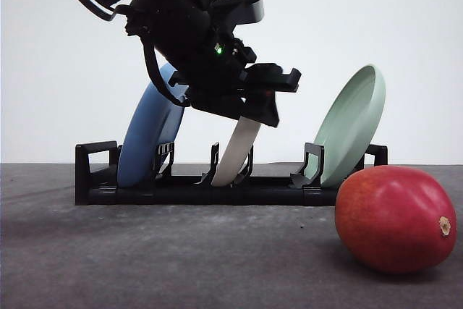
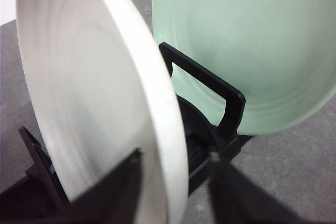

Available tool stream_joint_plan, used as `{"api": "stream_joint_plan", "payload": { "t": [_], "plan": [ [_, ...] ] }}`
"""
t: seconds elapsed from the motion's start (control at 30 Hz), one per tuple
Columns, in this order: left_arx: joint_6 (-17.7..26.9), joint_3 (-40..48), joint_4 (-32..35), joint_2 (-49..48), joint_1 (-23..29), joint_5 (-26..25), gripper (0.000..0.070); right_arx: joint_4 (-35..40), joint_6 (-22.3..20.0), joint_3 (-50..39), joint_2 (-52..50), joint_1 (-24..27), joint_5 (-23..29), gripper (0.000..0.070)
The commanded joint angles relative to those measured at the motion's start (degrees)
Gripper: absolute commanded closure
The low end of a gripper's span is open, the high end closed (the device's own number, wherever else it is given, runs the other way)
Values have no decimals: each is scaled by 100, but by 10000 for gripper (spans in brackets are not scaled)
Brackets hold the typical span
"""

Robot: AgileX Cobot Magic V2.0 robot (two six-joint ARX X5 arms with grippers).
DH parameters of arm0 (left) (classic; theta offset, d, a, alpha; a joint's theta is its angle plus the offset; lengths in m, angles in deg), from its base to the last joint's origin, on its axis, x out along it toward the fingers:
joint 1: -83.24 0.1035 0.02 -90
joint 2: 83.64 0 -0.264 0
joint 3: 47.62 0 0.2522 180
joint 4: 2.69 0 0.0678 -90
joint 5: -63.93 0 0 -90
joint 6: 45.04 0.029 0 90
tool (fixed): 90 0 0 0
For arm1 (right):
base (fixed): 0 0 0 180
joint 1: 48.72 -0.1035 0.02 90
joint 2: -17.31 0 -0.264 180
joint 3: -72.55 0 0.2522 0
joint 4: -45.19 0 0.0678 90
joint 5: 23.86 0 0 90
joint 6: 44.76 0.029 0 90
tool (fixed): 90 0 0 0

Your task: Place pomegranate in white plate

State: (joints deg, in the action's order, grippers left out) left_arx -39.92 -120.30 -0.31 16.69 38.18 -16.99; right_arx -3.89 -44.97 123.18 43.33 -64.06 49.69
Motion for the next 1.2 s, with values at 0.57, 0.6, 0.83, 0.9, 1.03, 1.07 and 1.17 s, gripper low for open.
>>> {"api": "stream_joint_plan", "payload": {
  "t": [0.57,0.6,0.83,0.9,1.03,1.07,1.17],
  "plan": [
    [-1113,-155,60,-292,-33,18,690,58,20,98,7,-24,-4,356],
    [-1180,-156,60,-327,-33,17,690,57,20,98,7,-24,-4,356],
    [-1526,-157,24,-615,-33,17,690,57,20,98,7,-24,-4,355],
    [-1532,-157,3,-706,-33,17,690,57,20,98,7,-24,-4,356],
    [-1583,-157,-50,-943,-43,15,690,57,20,98,7,-24,-4,356],
    [-1653,-157,-66,-1004,-44,14,690,57,20,98,7,-24,-4,356],
    [-1894,-157,-181,-1212,-44,-5,690,57,20,98,7,-24,-4,356]
  ]
}}
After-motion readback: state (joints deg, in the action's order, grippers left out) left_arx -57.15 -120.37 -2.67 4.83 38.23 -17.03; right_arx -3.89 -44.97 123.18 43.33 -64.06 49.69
